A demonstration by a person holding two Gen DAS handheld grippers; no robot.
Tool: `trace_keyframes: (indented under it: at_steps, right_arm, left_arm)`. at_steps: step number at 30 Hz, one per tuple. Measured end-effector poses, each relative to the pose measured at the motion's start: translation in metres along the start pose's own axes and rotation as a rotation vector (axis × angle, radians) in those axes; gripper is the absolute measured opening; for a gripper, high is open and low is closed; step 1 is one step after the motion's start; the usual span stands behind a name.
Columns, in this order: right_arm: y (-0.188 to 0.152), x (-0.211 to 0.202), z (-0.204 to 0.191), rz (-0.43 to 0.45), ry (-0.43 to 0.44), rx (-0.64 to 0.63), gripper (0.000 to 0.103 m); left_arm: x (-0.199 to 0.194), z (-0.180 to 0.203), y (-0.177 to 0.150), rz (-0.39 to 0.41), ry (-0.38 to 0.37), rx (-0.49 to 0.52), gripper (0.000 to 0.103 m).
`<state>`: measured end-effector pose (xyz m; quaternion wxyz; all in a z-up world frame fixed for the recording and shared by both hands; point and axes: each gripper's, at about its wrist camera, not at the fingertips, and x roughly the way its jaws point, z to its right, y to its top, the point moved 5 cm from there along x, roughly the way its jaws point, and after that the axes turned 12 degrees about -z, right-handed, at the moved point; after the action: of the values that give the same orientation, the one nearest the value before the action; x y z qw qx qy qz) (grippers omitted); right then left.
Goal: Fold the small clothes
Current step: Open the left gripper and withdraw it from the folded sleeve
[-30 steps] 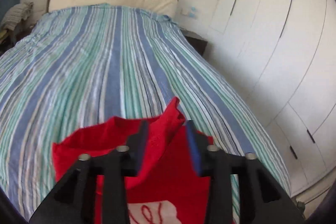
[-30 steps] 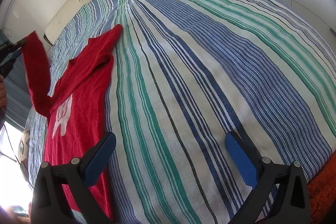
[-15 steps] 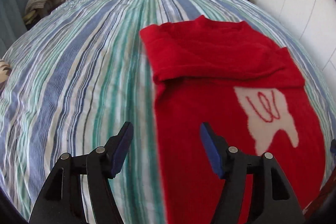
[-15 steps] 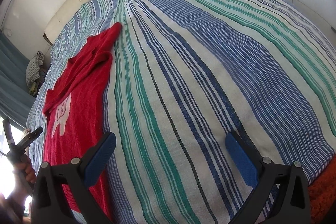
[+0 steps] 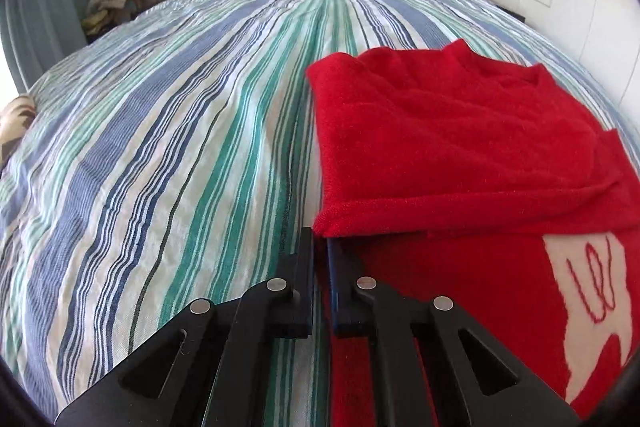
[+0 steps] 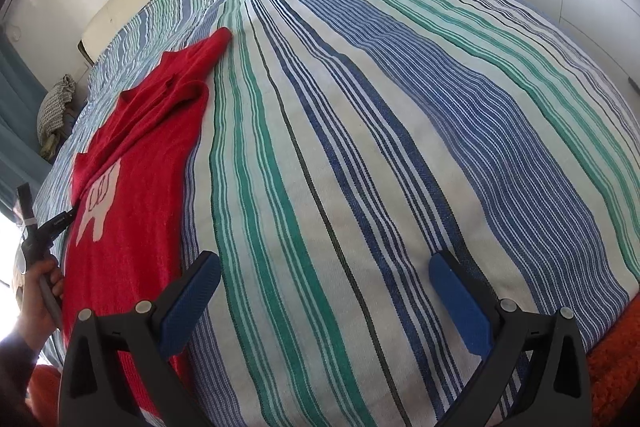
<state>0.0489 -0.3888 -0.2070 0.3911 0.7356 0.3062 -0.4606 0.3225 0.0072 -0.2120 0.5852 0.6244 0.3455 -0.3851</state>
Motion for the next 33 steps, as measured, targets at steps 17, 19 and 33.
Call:
trace_keyframes:
  at_steps: [17, 19, 33]
  right_arm:
    - [-0.002, 0.001, -0.003, 0.000, -0.025, -0.017, 0.103]
    - [-0.002, 0.001, -0.003, 0.002, -0.021, -0.014, 0.103]
    - [-0.002, 0.004, -0.004, -0.007, -0.049, -0.033, 0.103]
  left_arm:
    - [-0.067, -0.025, 0.018, 0.090, -0.122, -0.115, 0.049]
    - [-0.060, -0.018, 0.035, 0.091, -0.114, -0.114, 0.049]
    - [0.005, -0.006, 0.005, -0.111, -0.104, -0.070, 0.031]
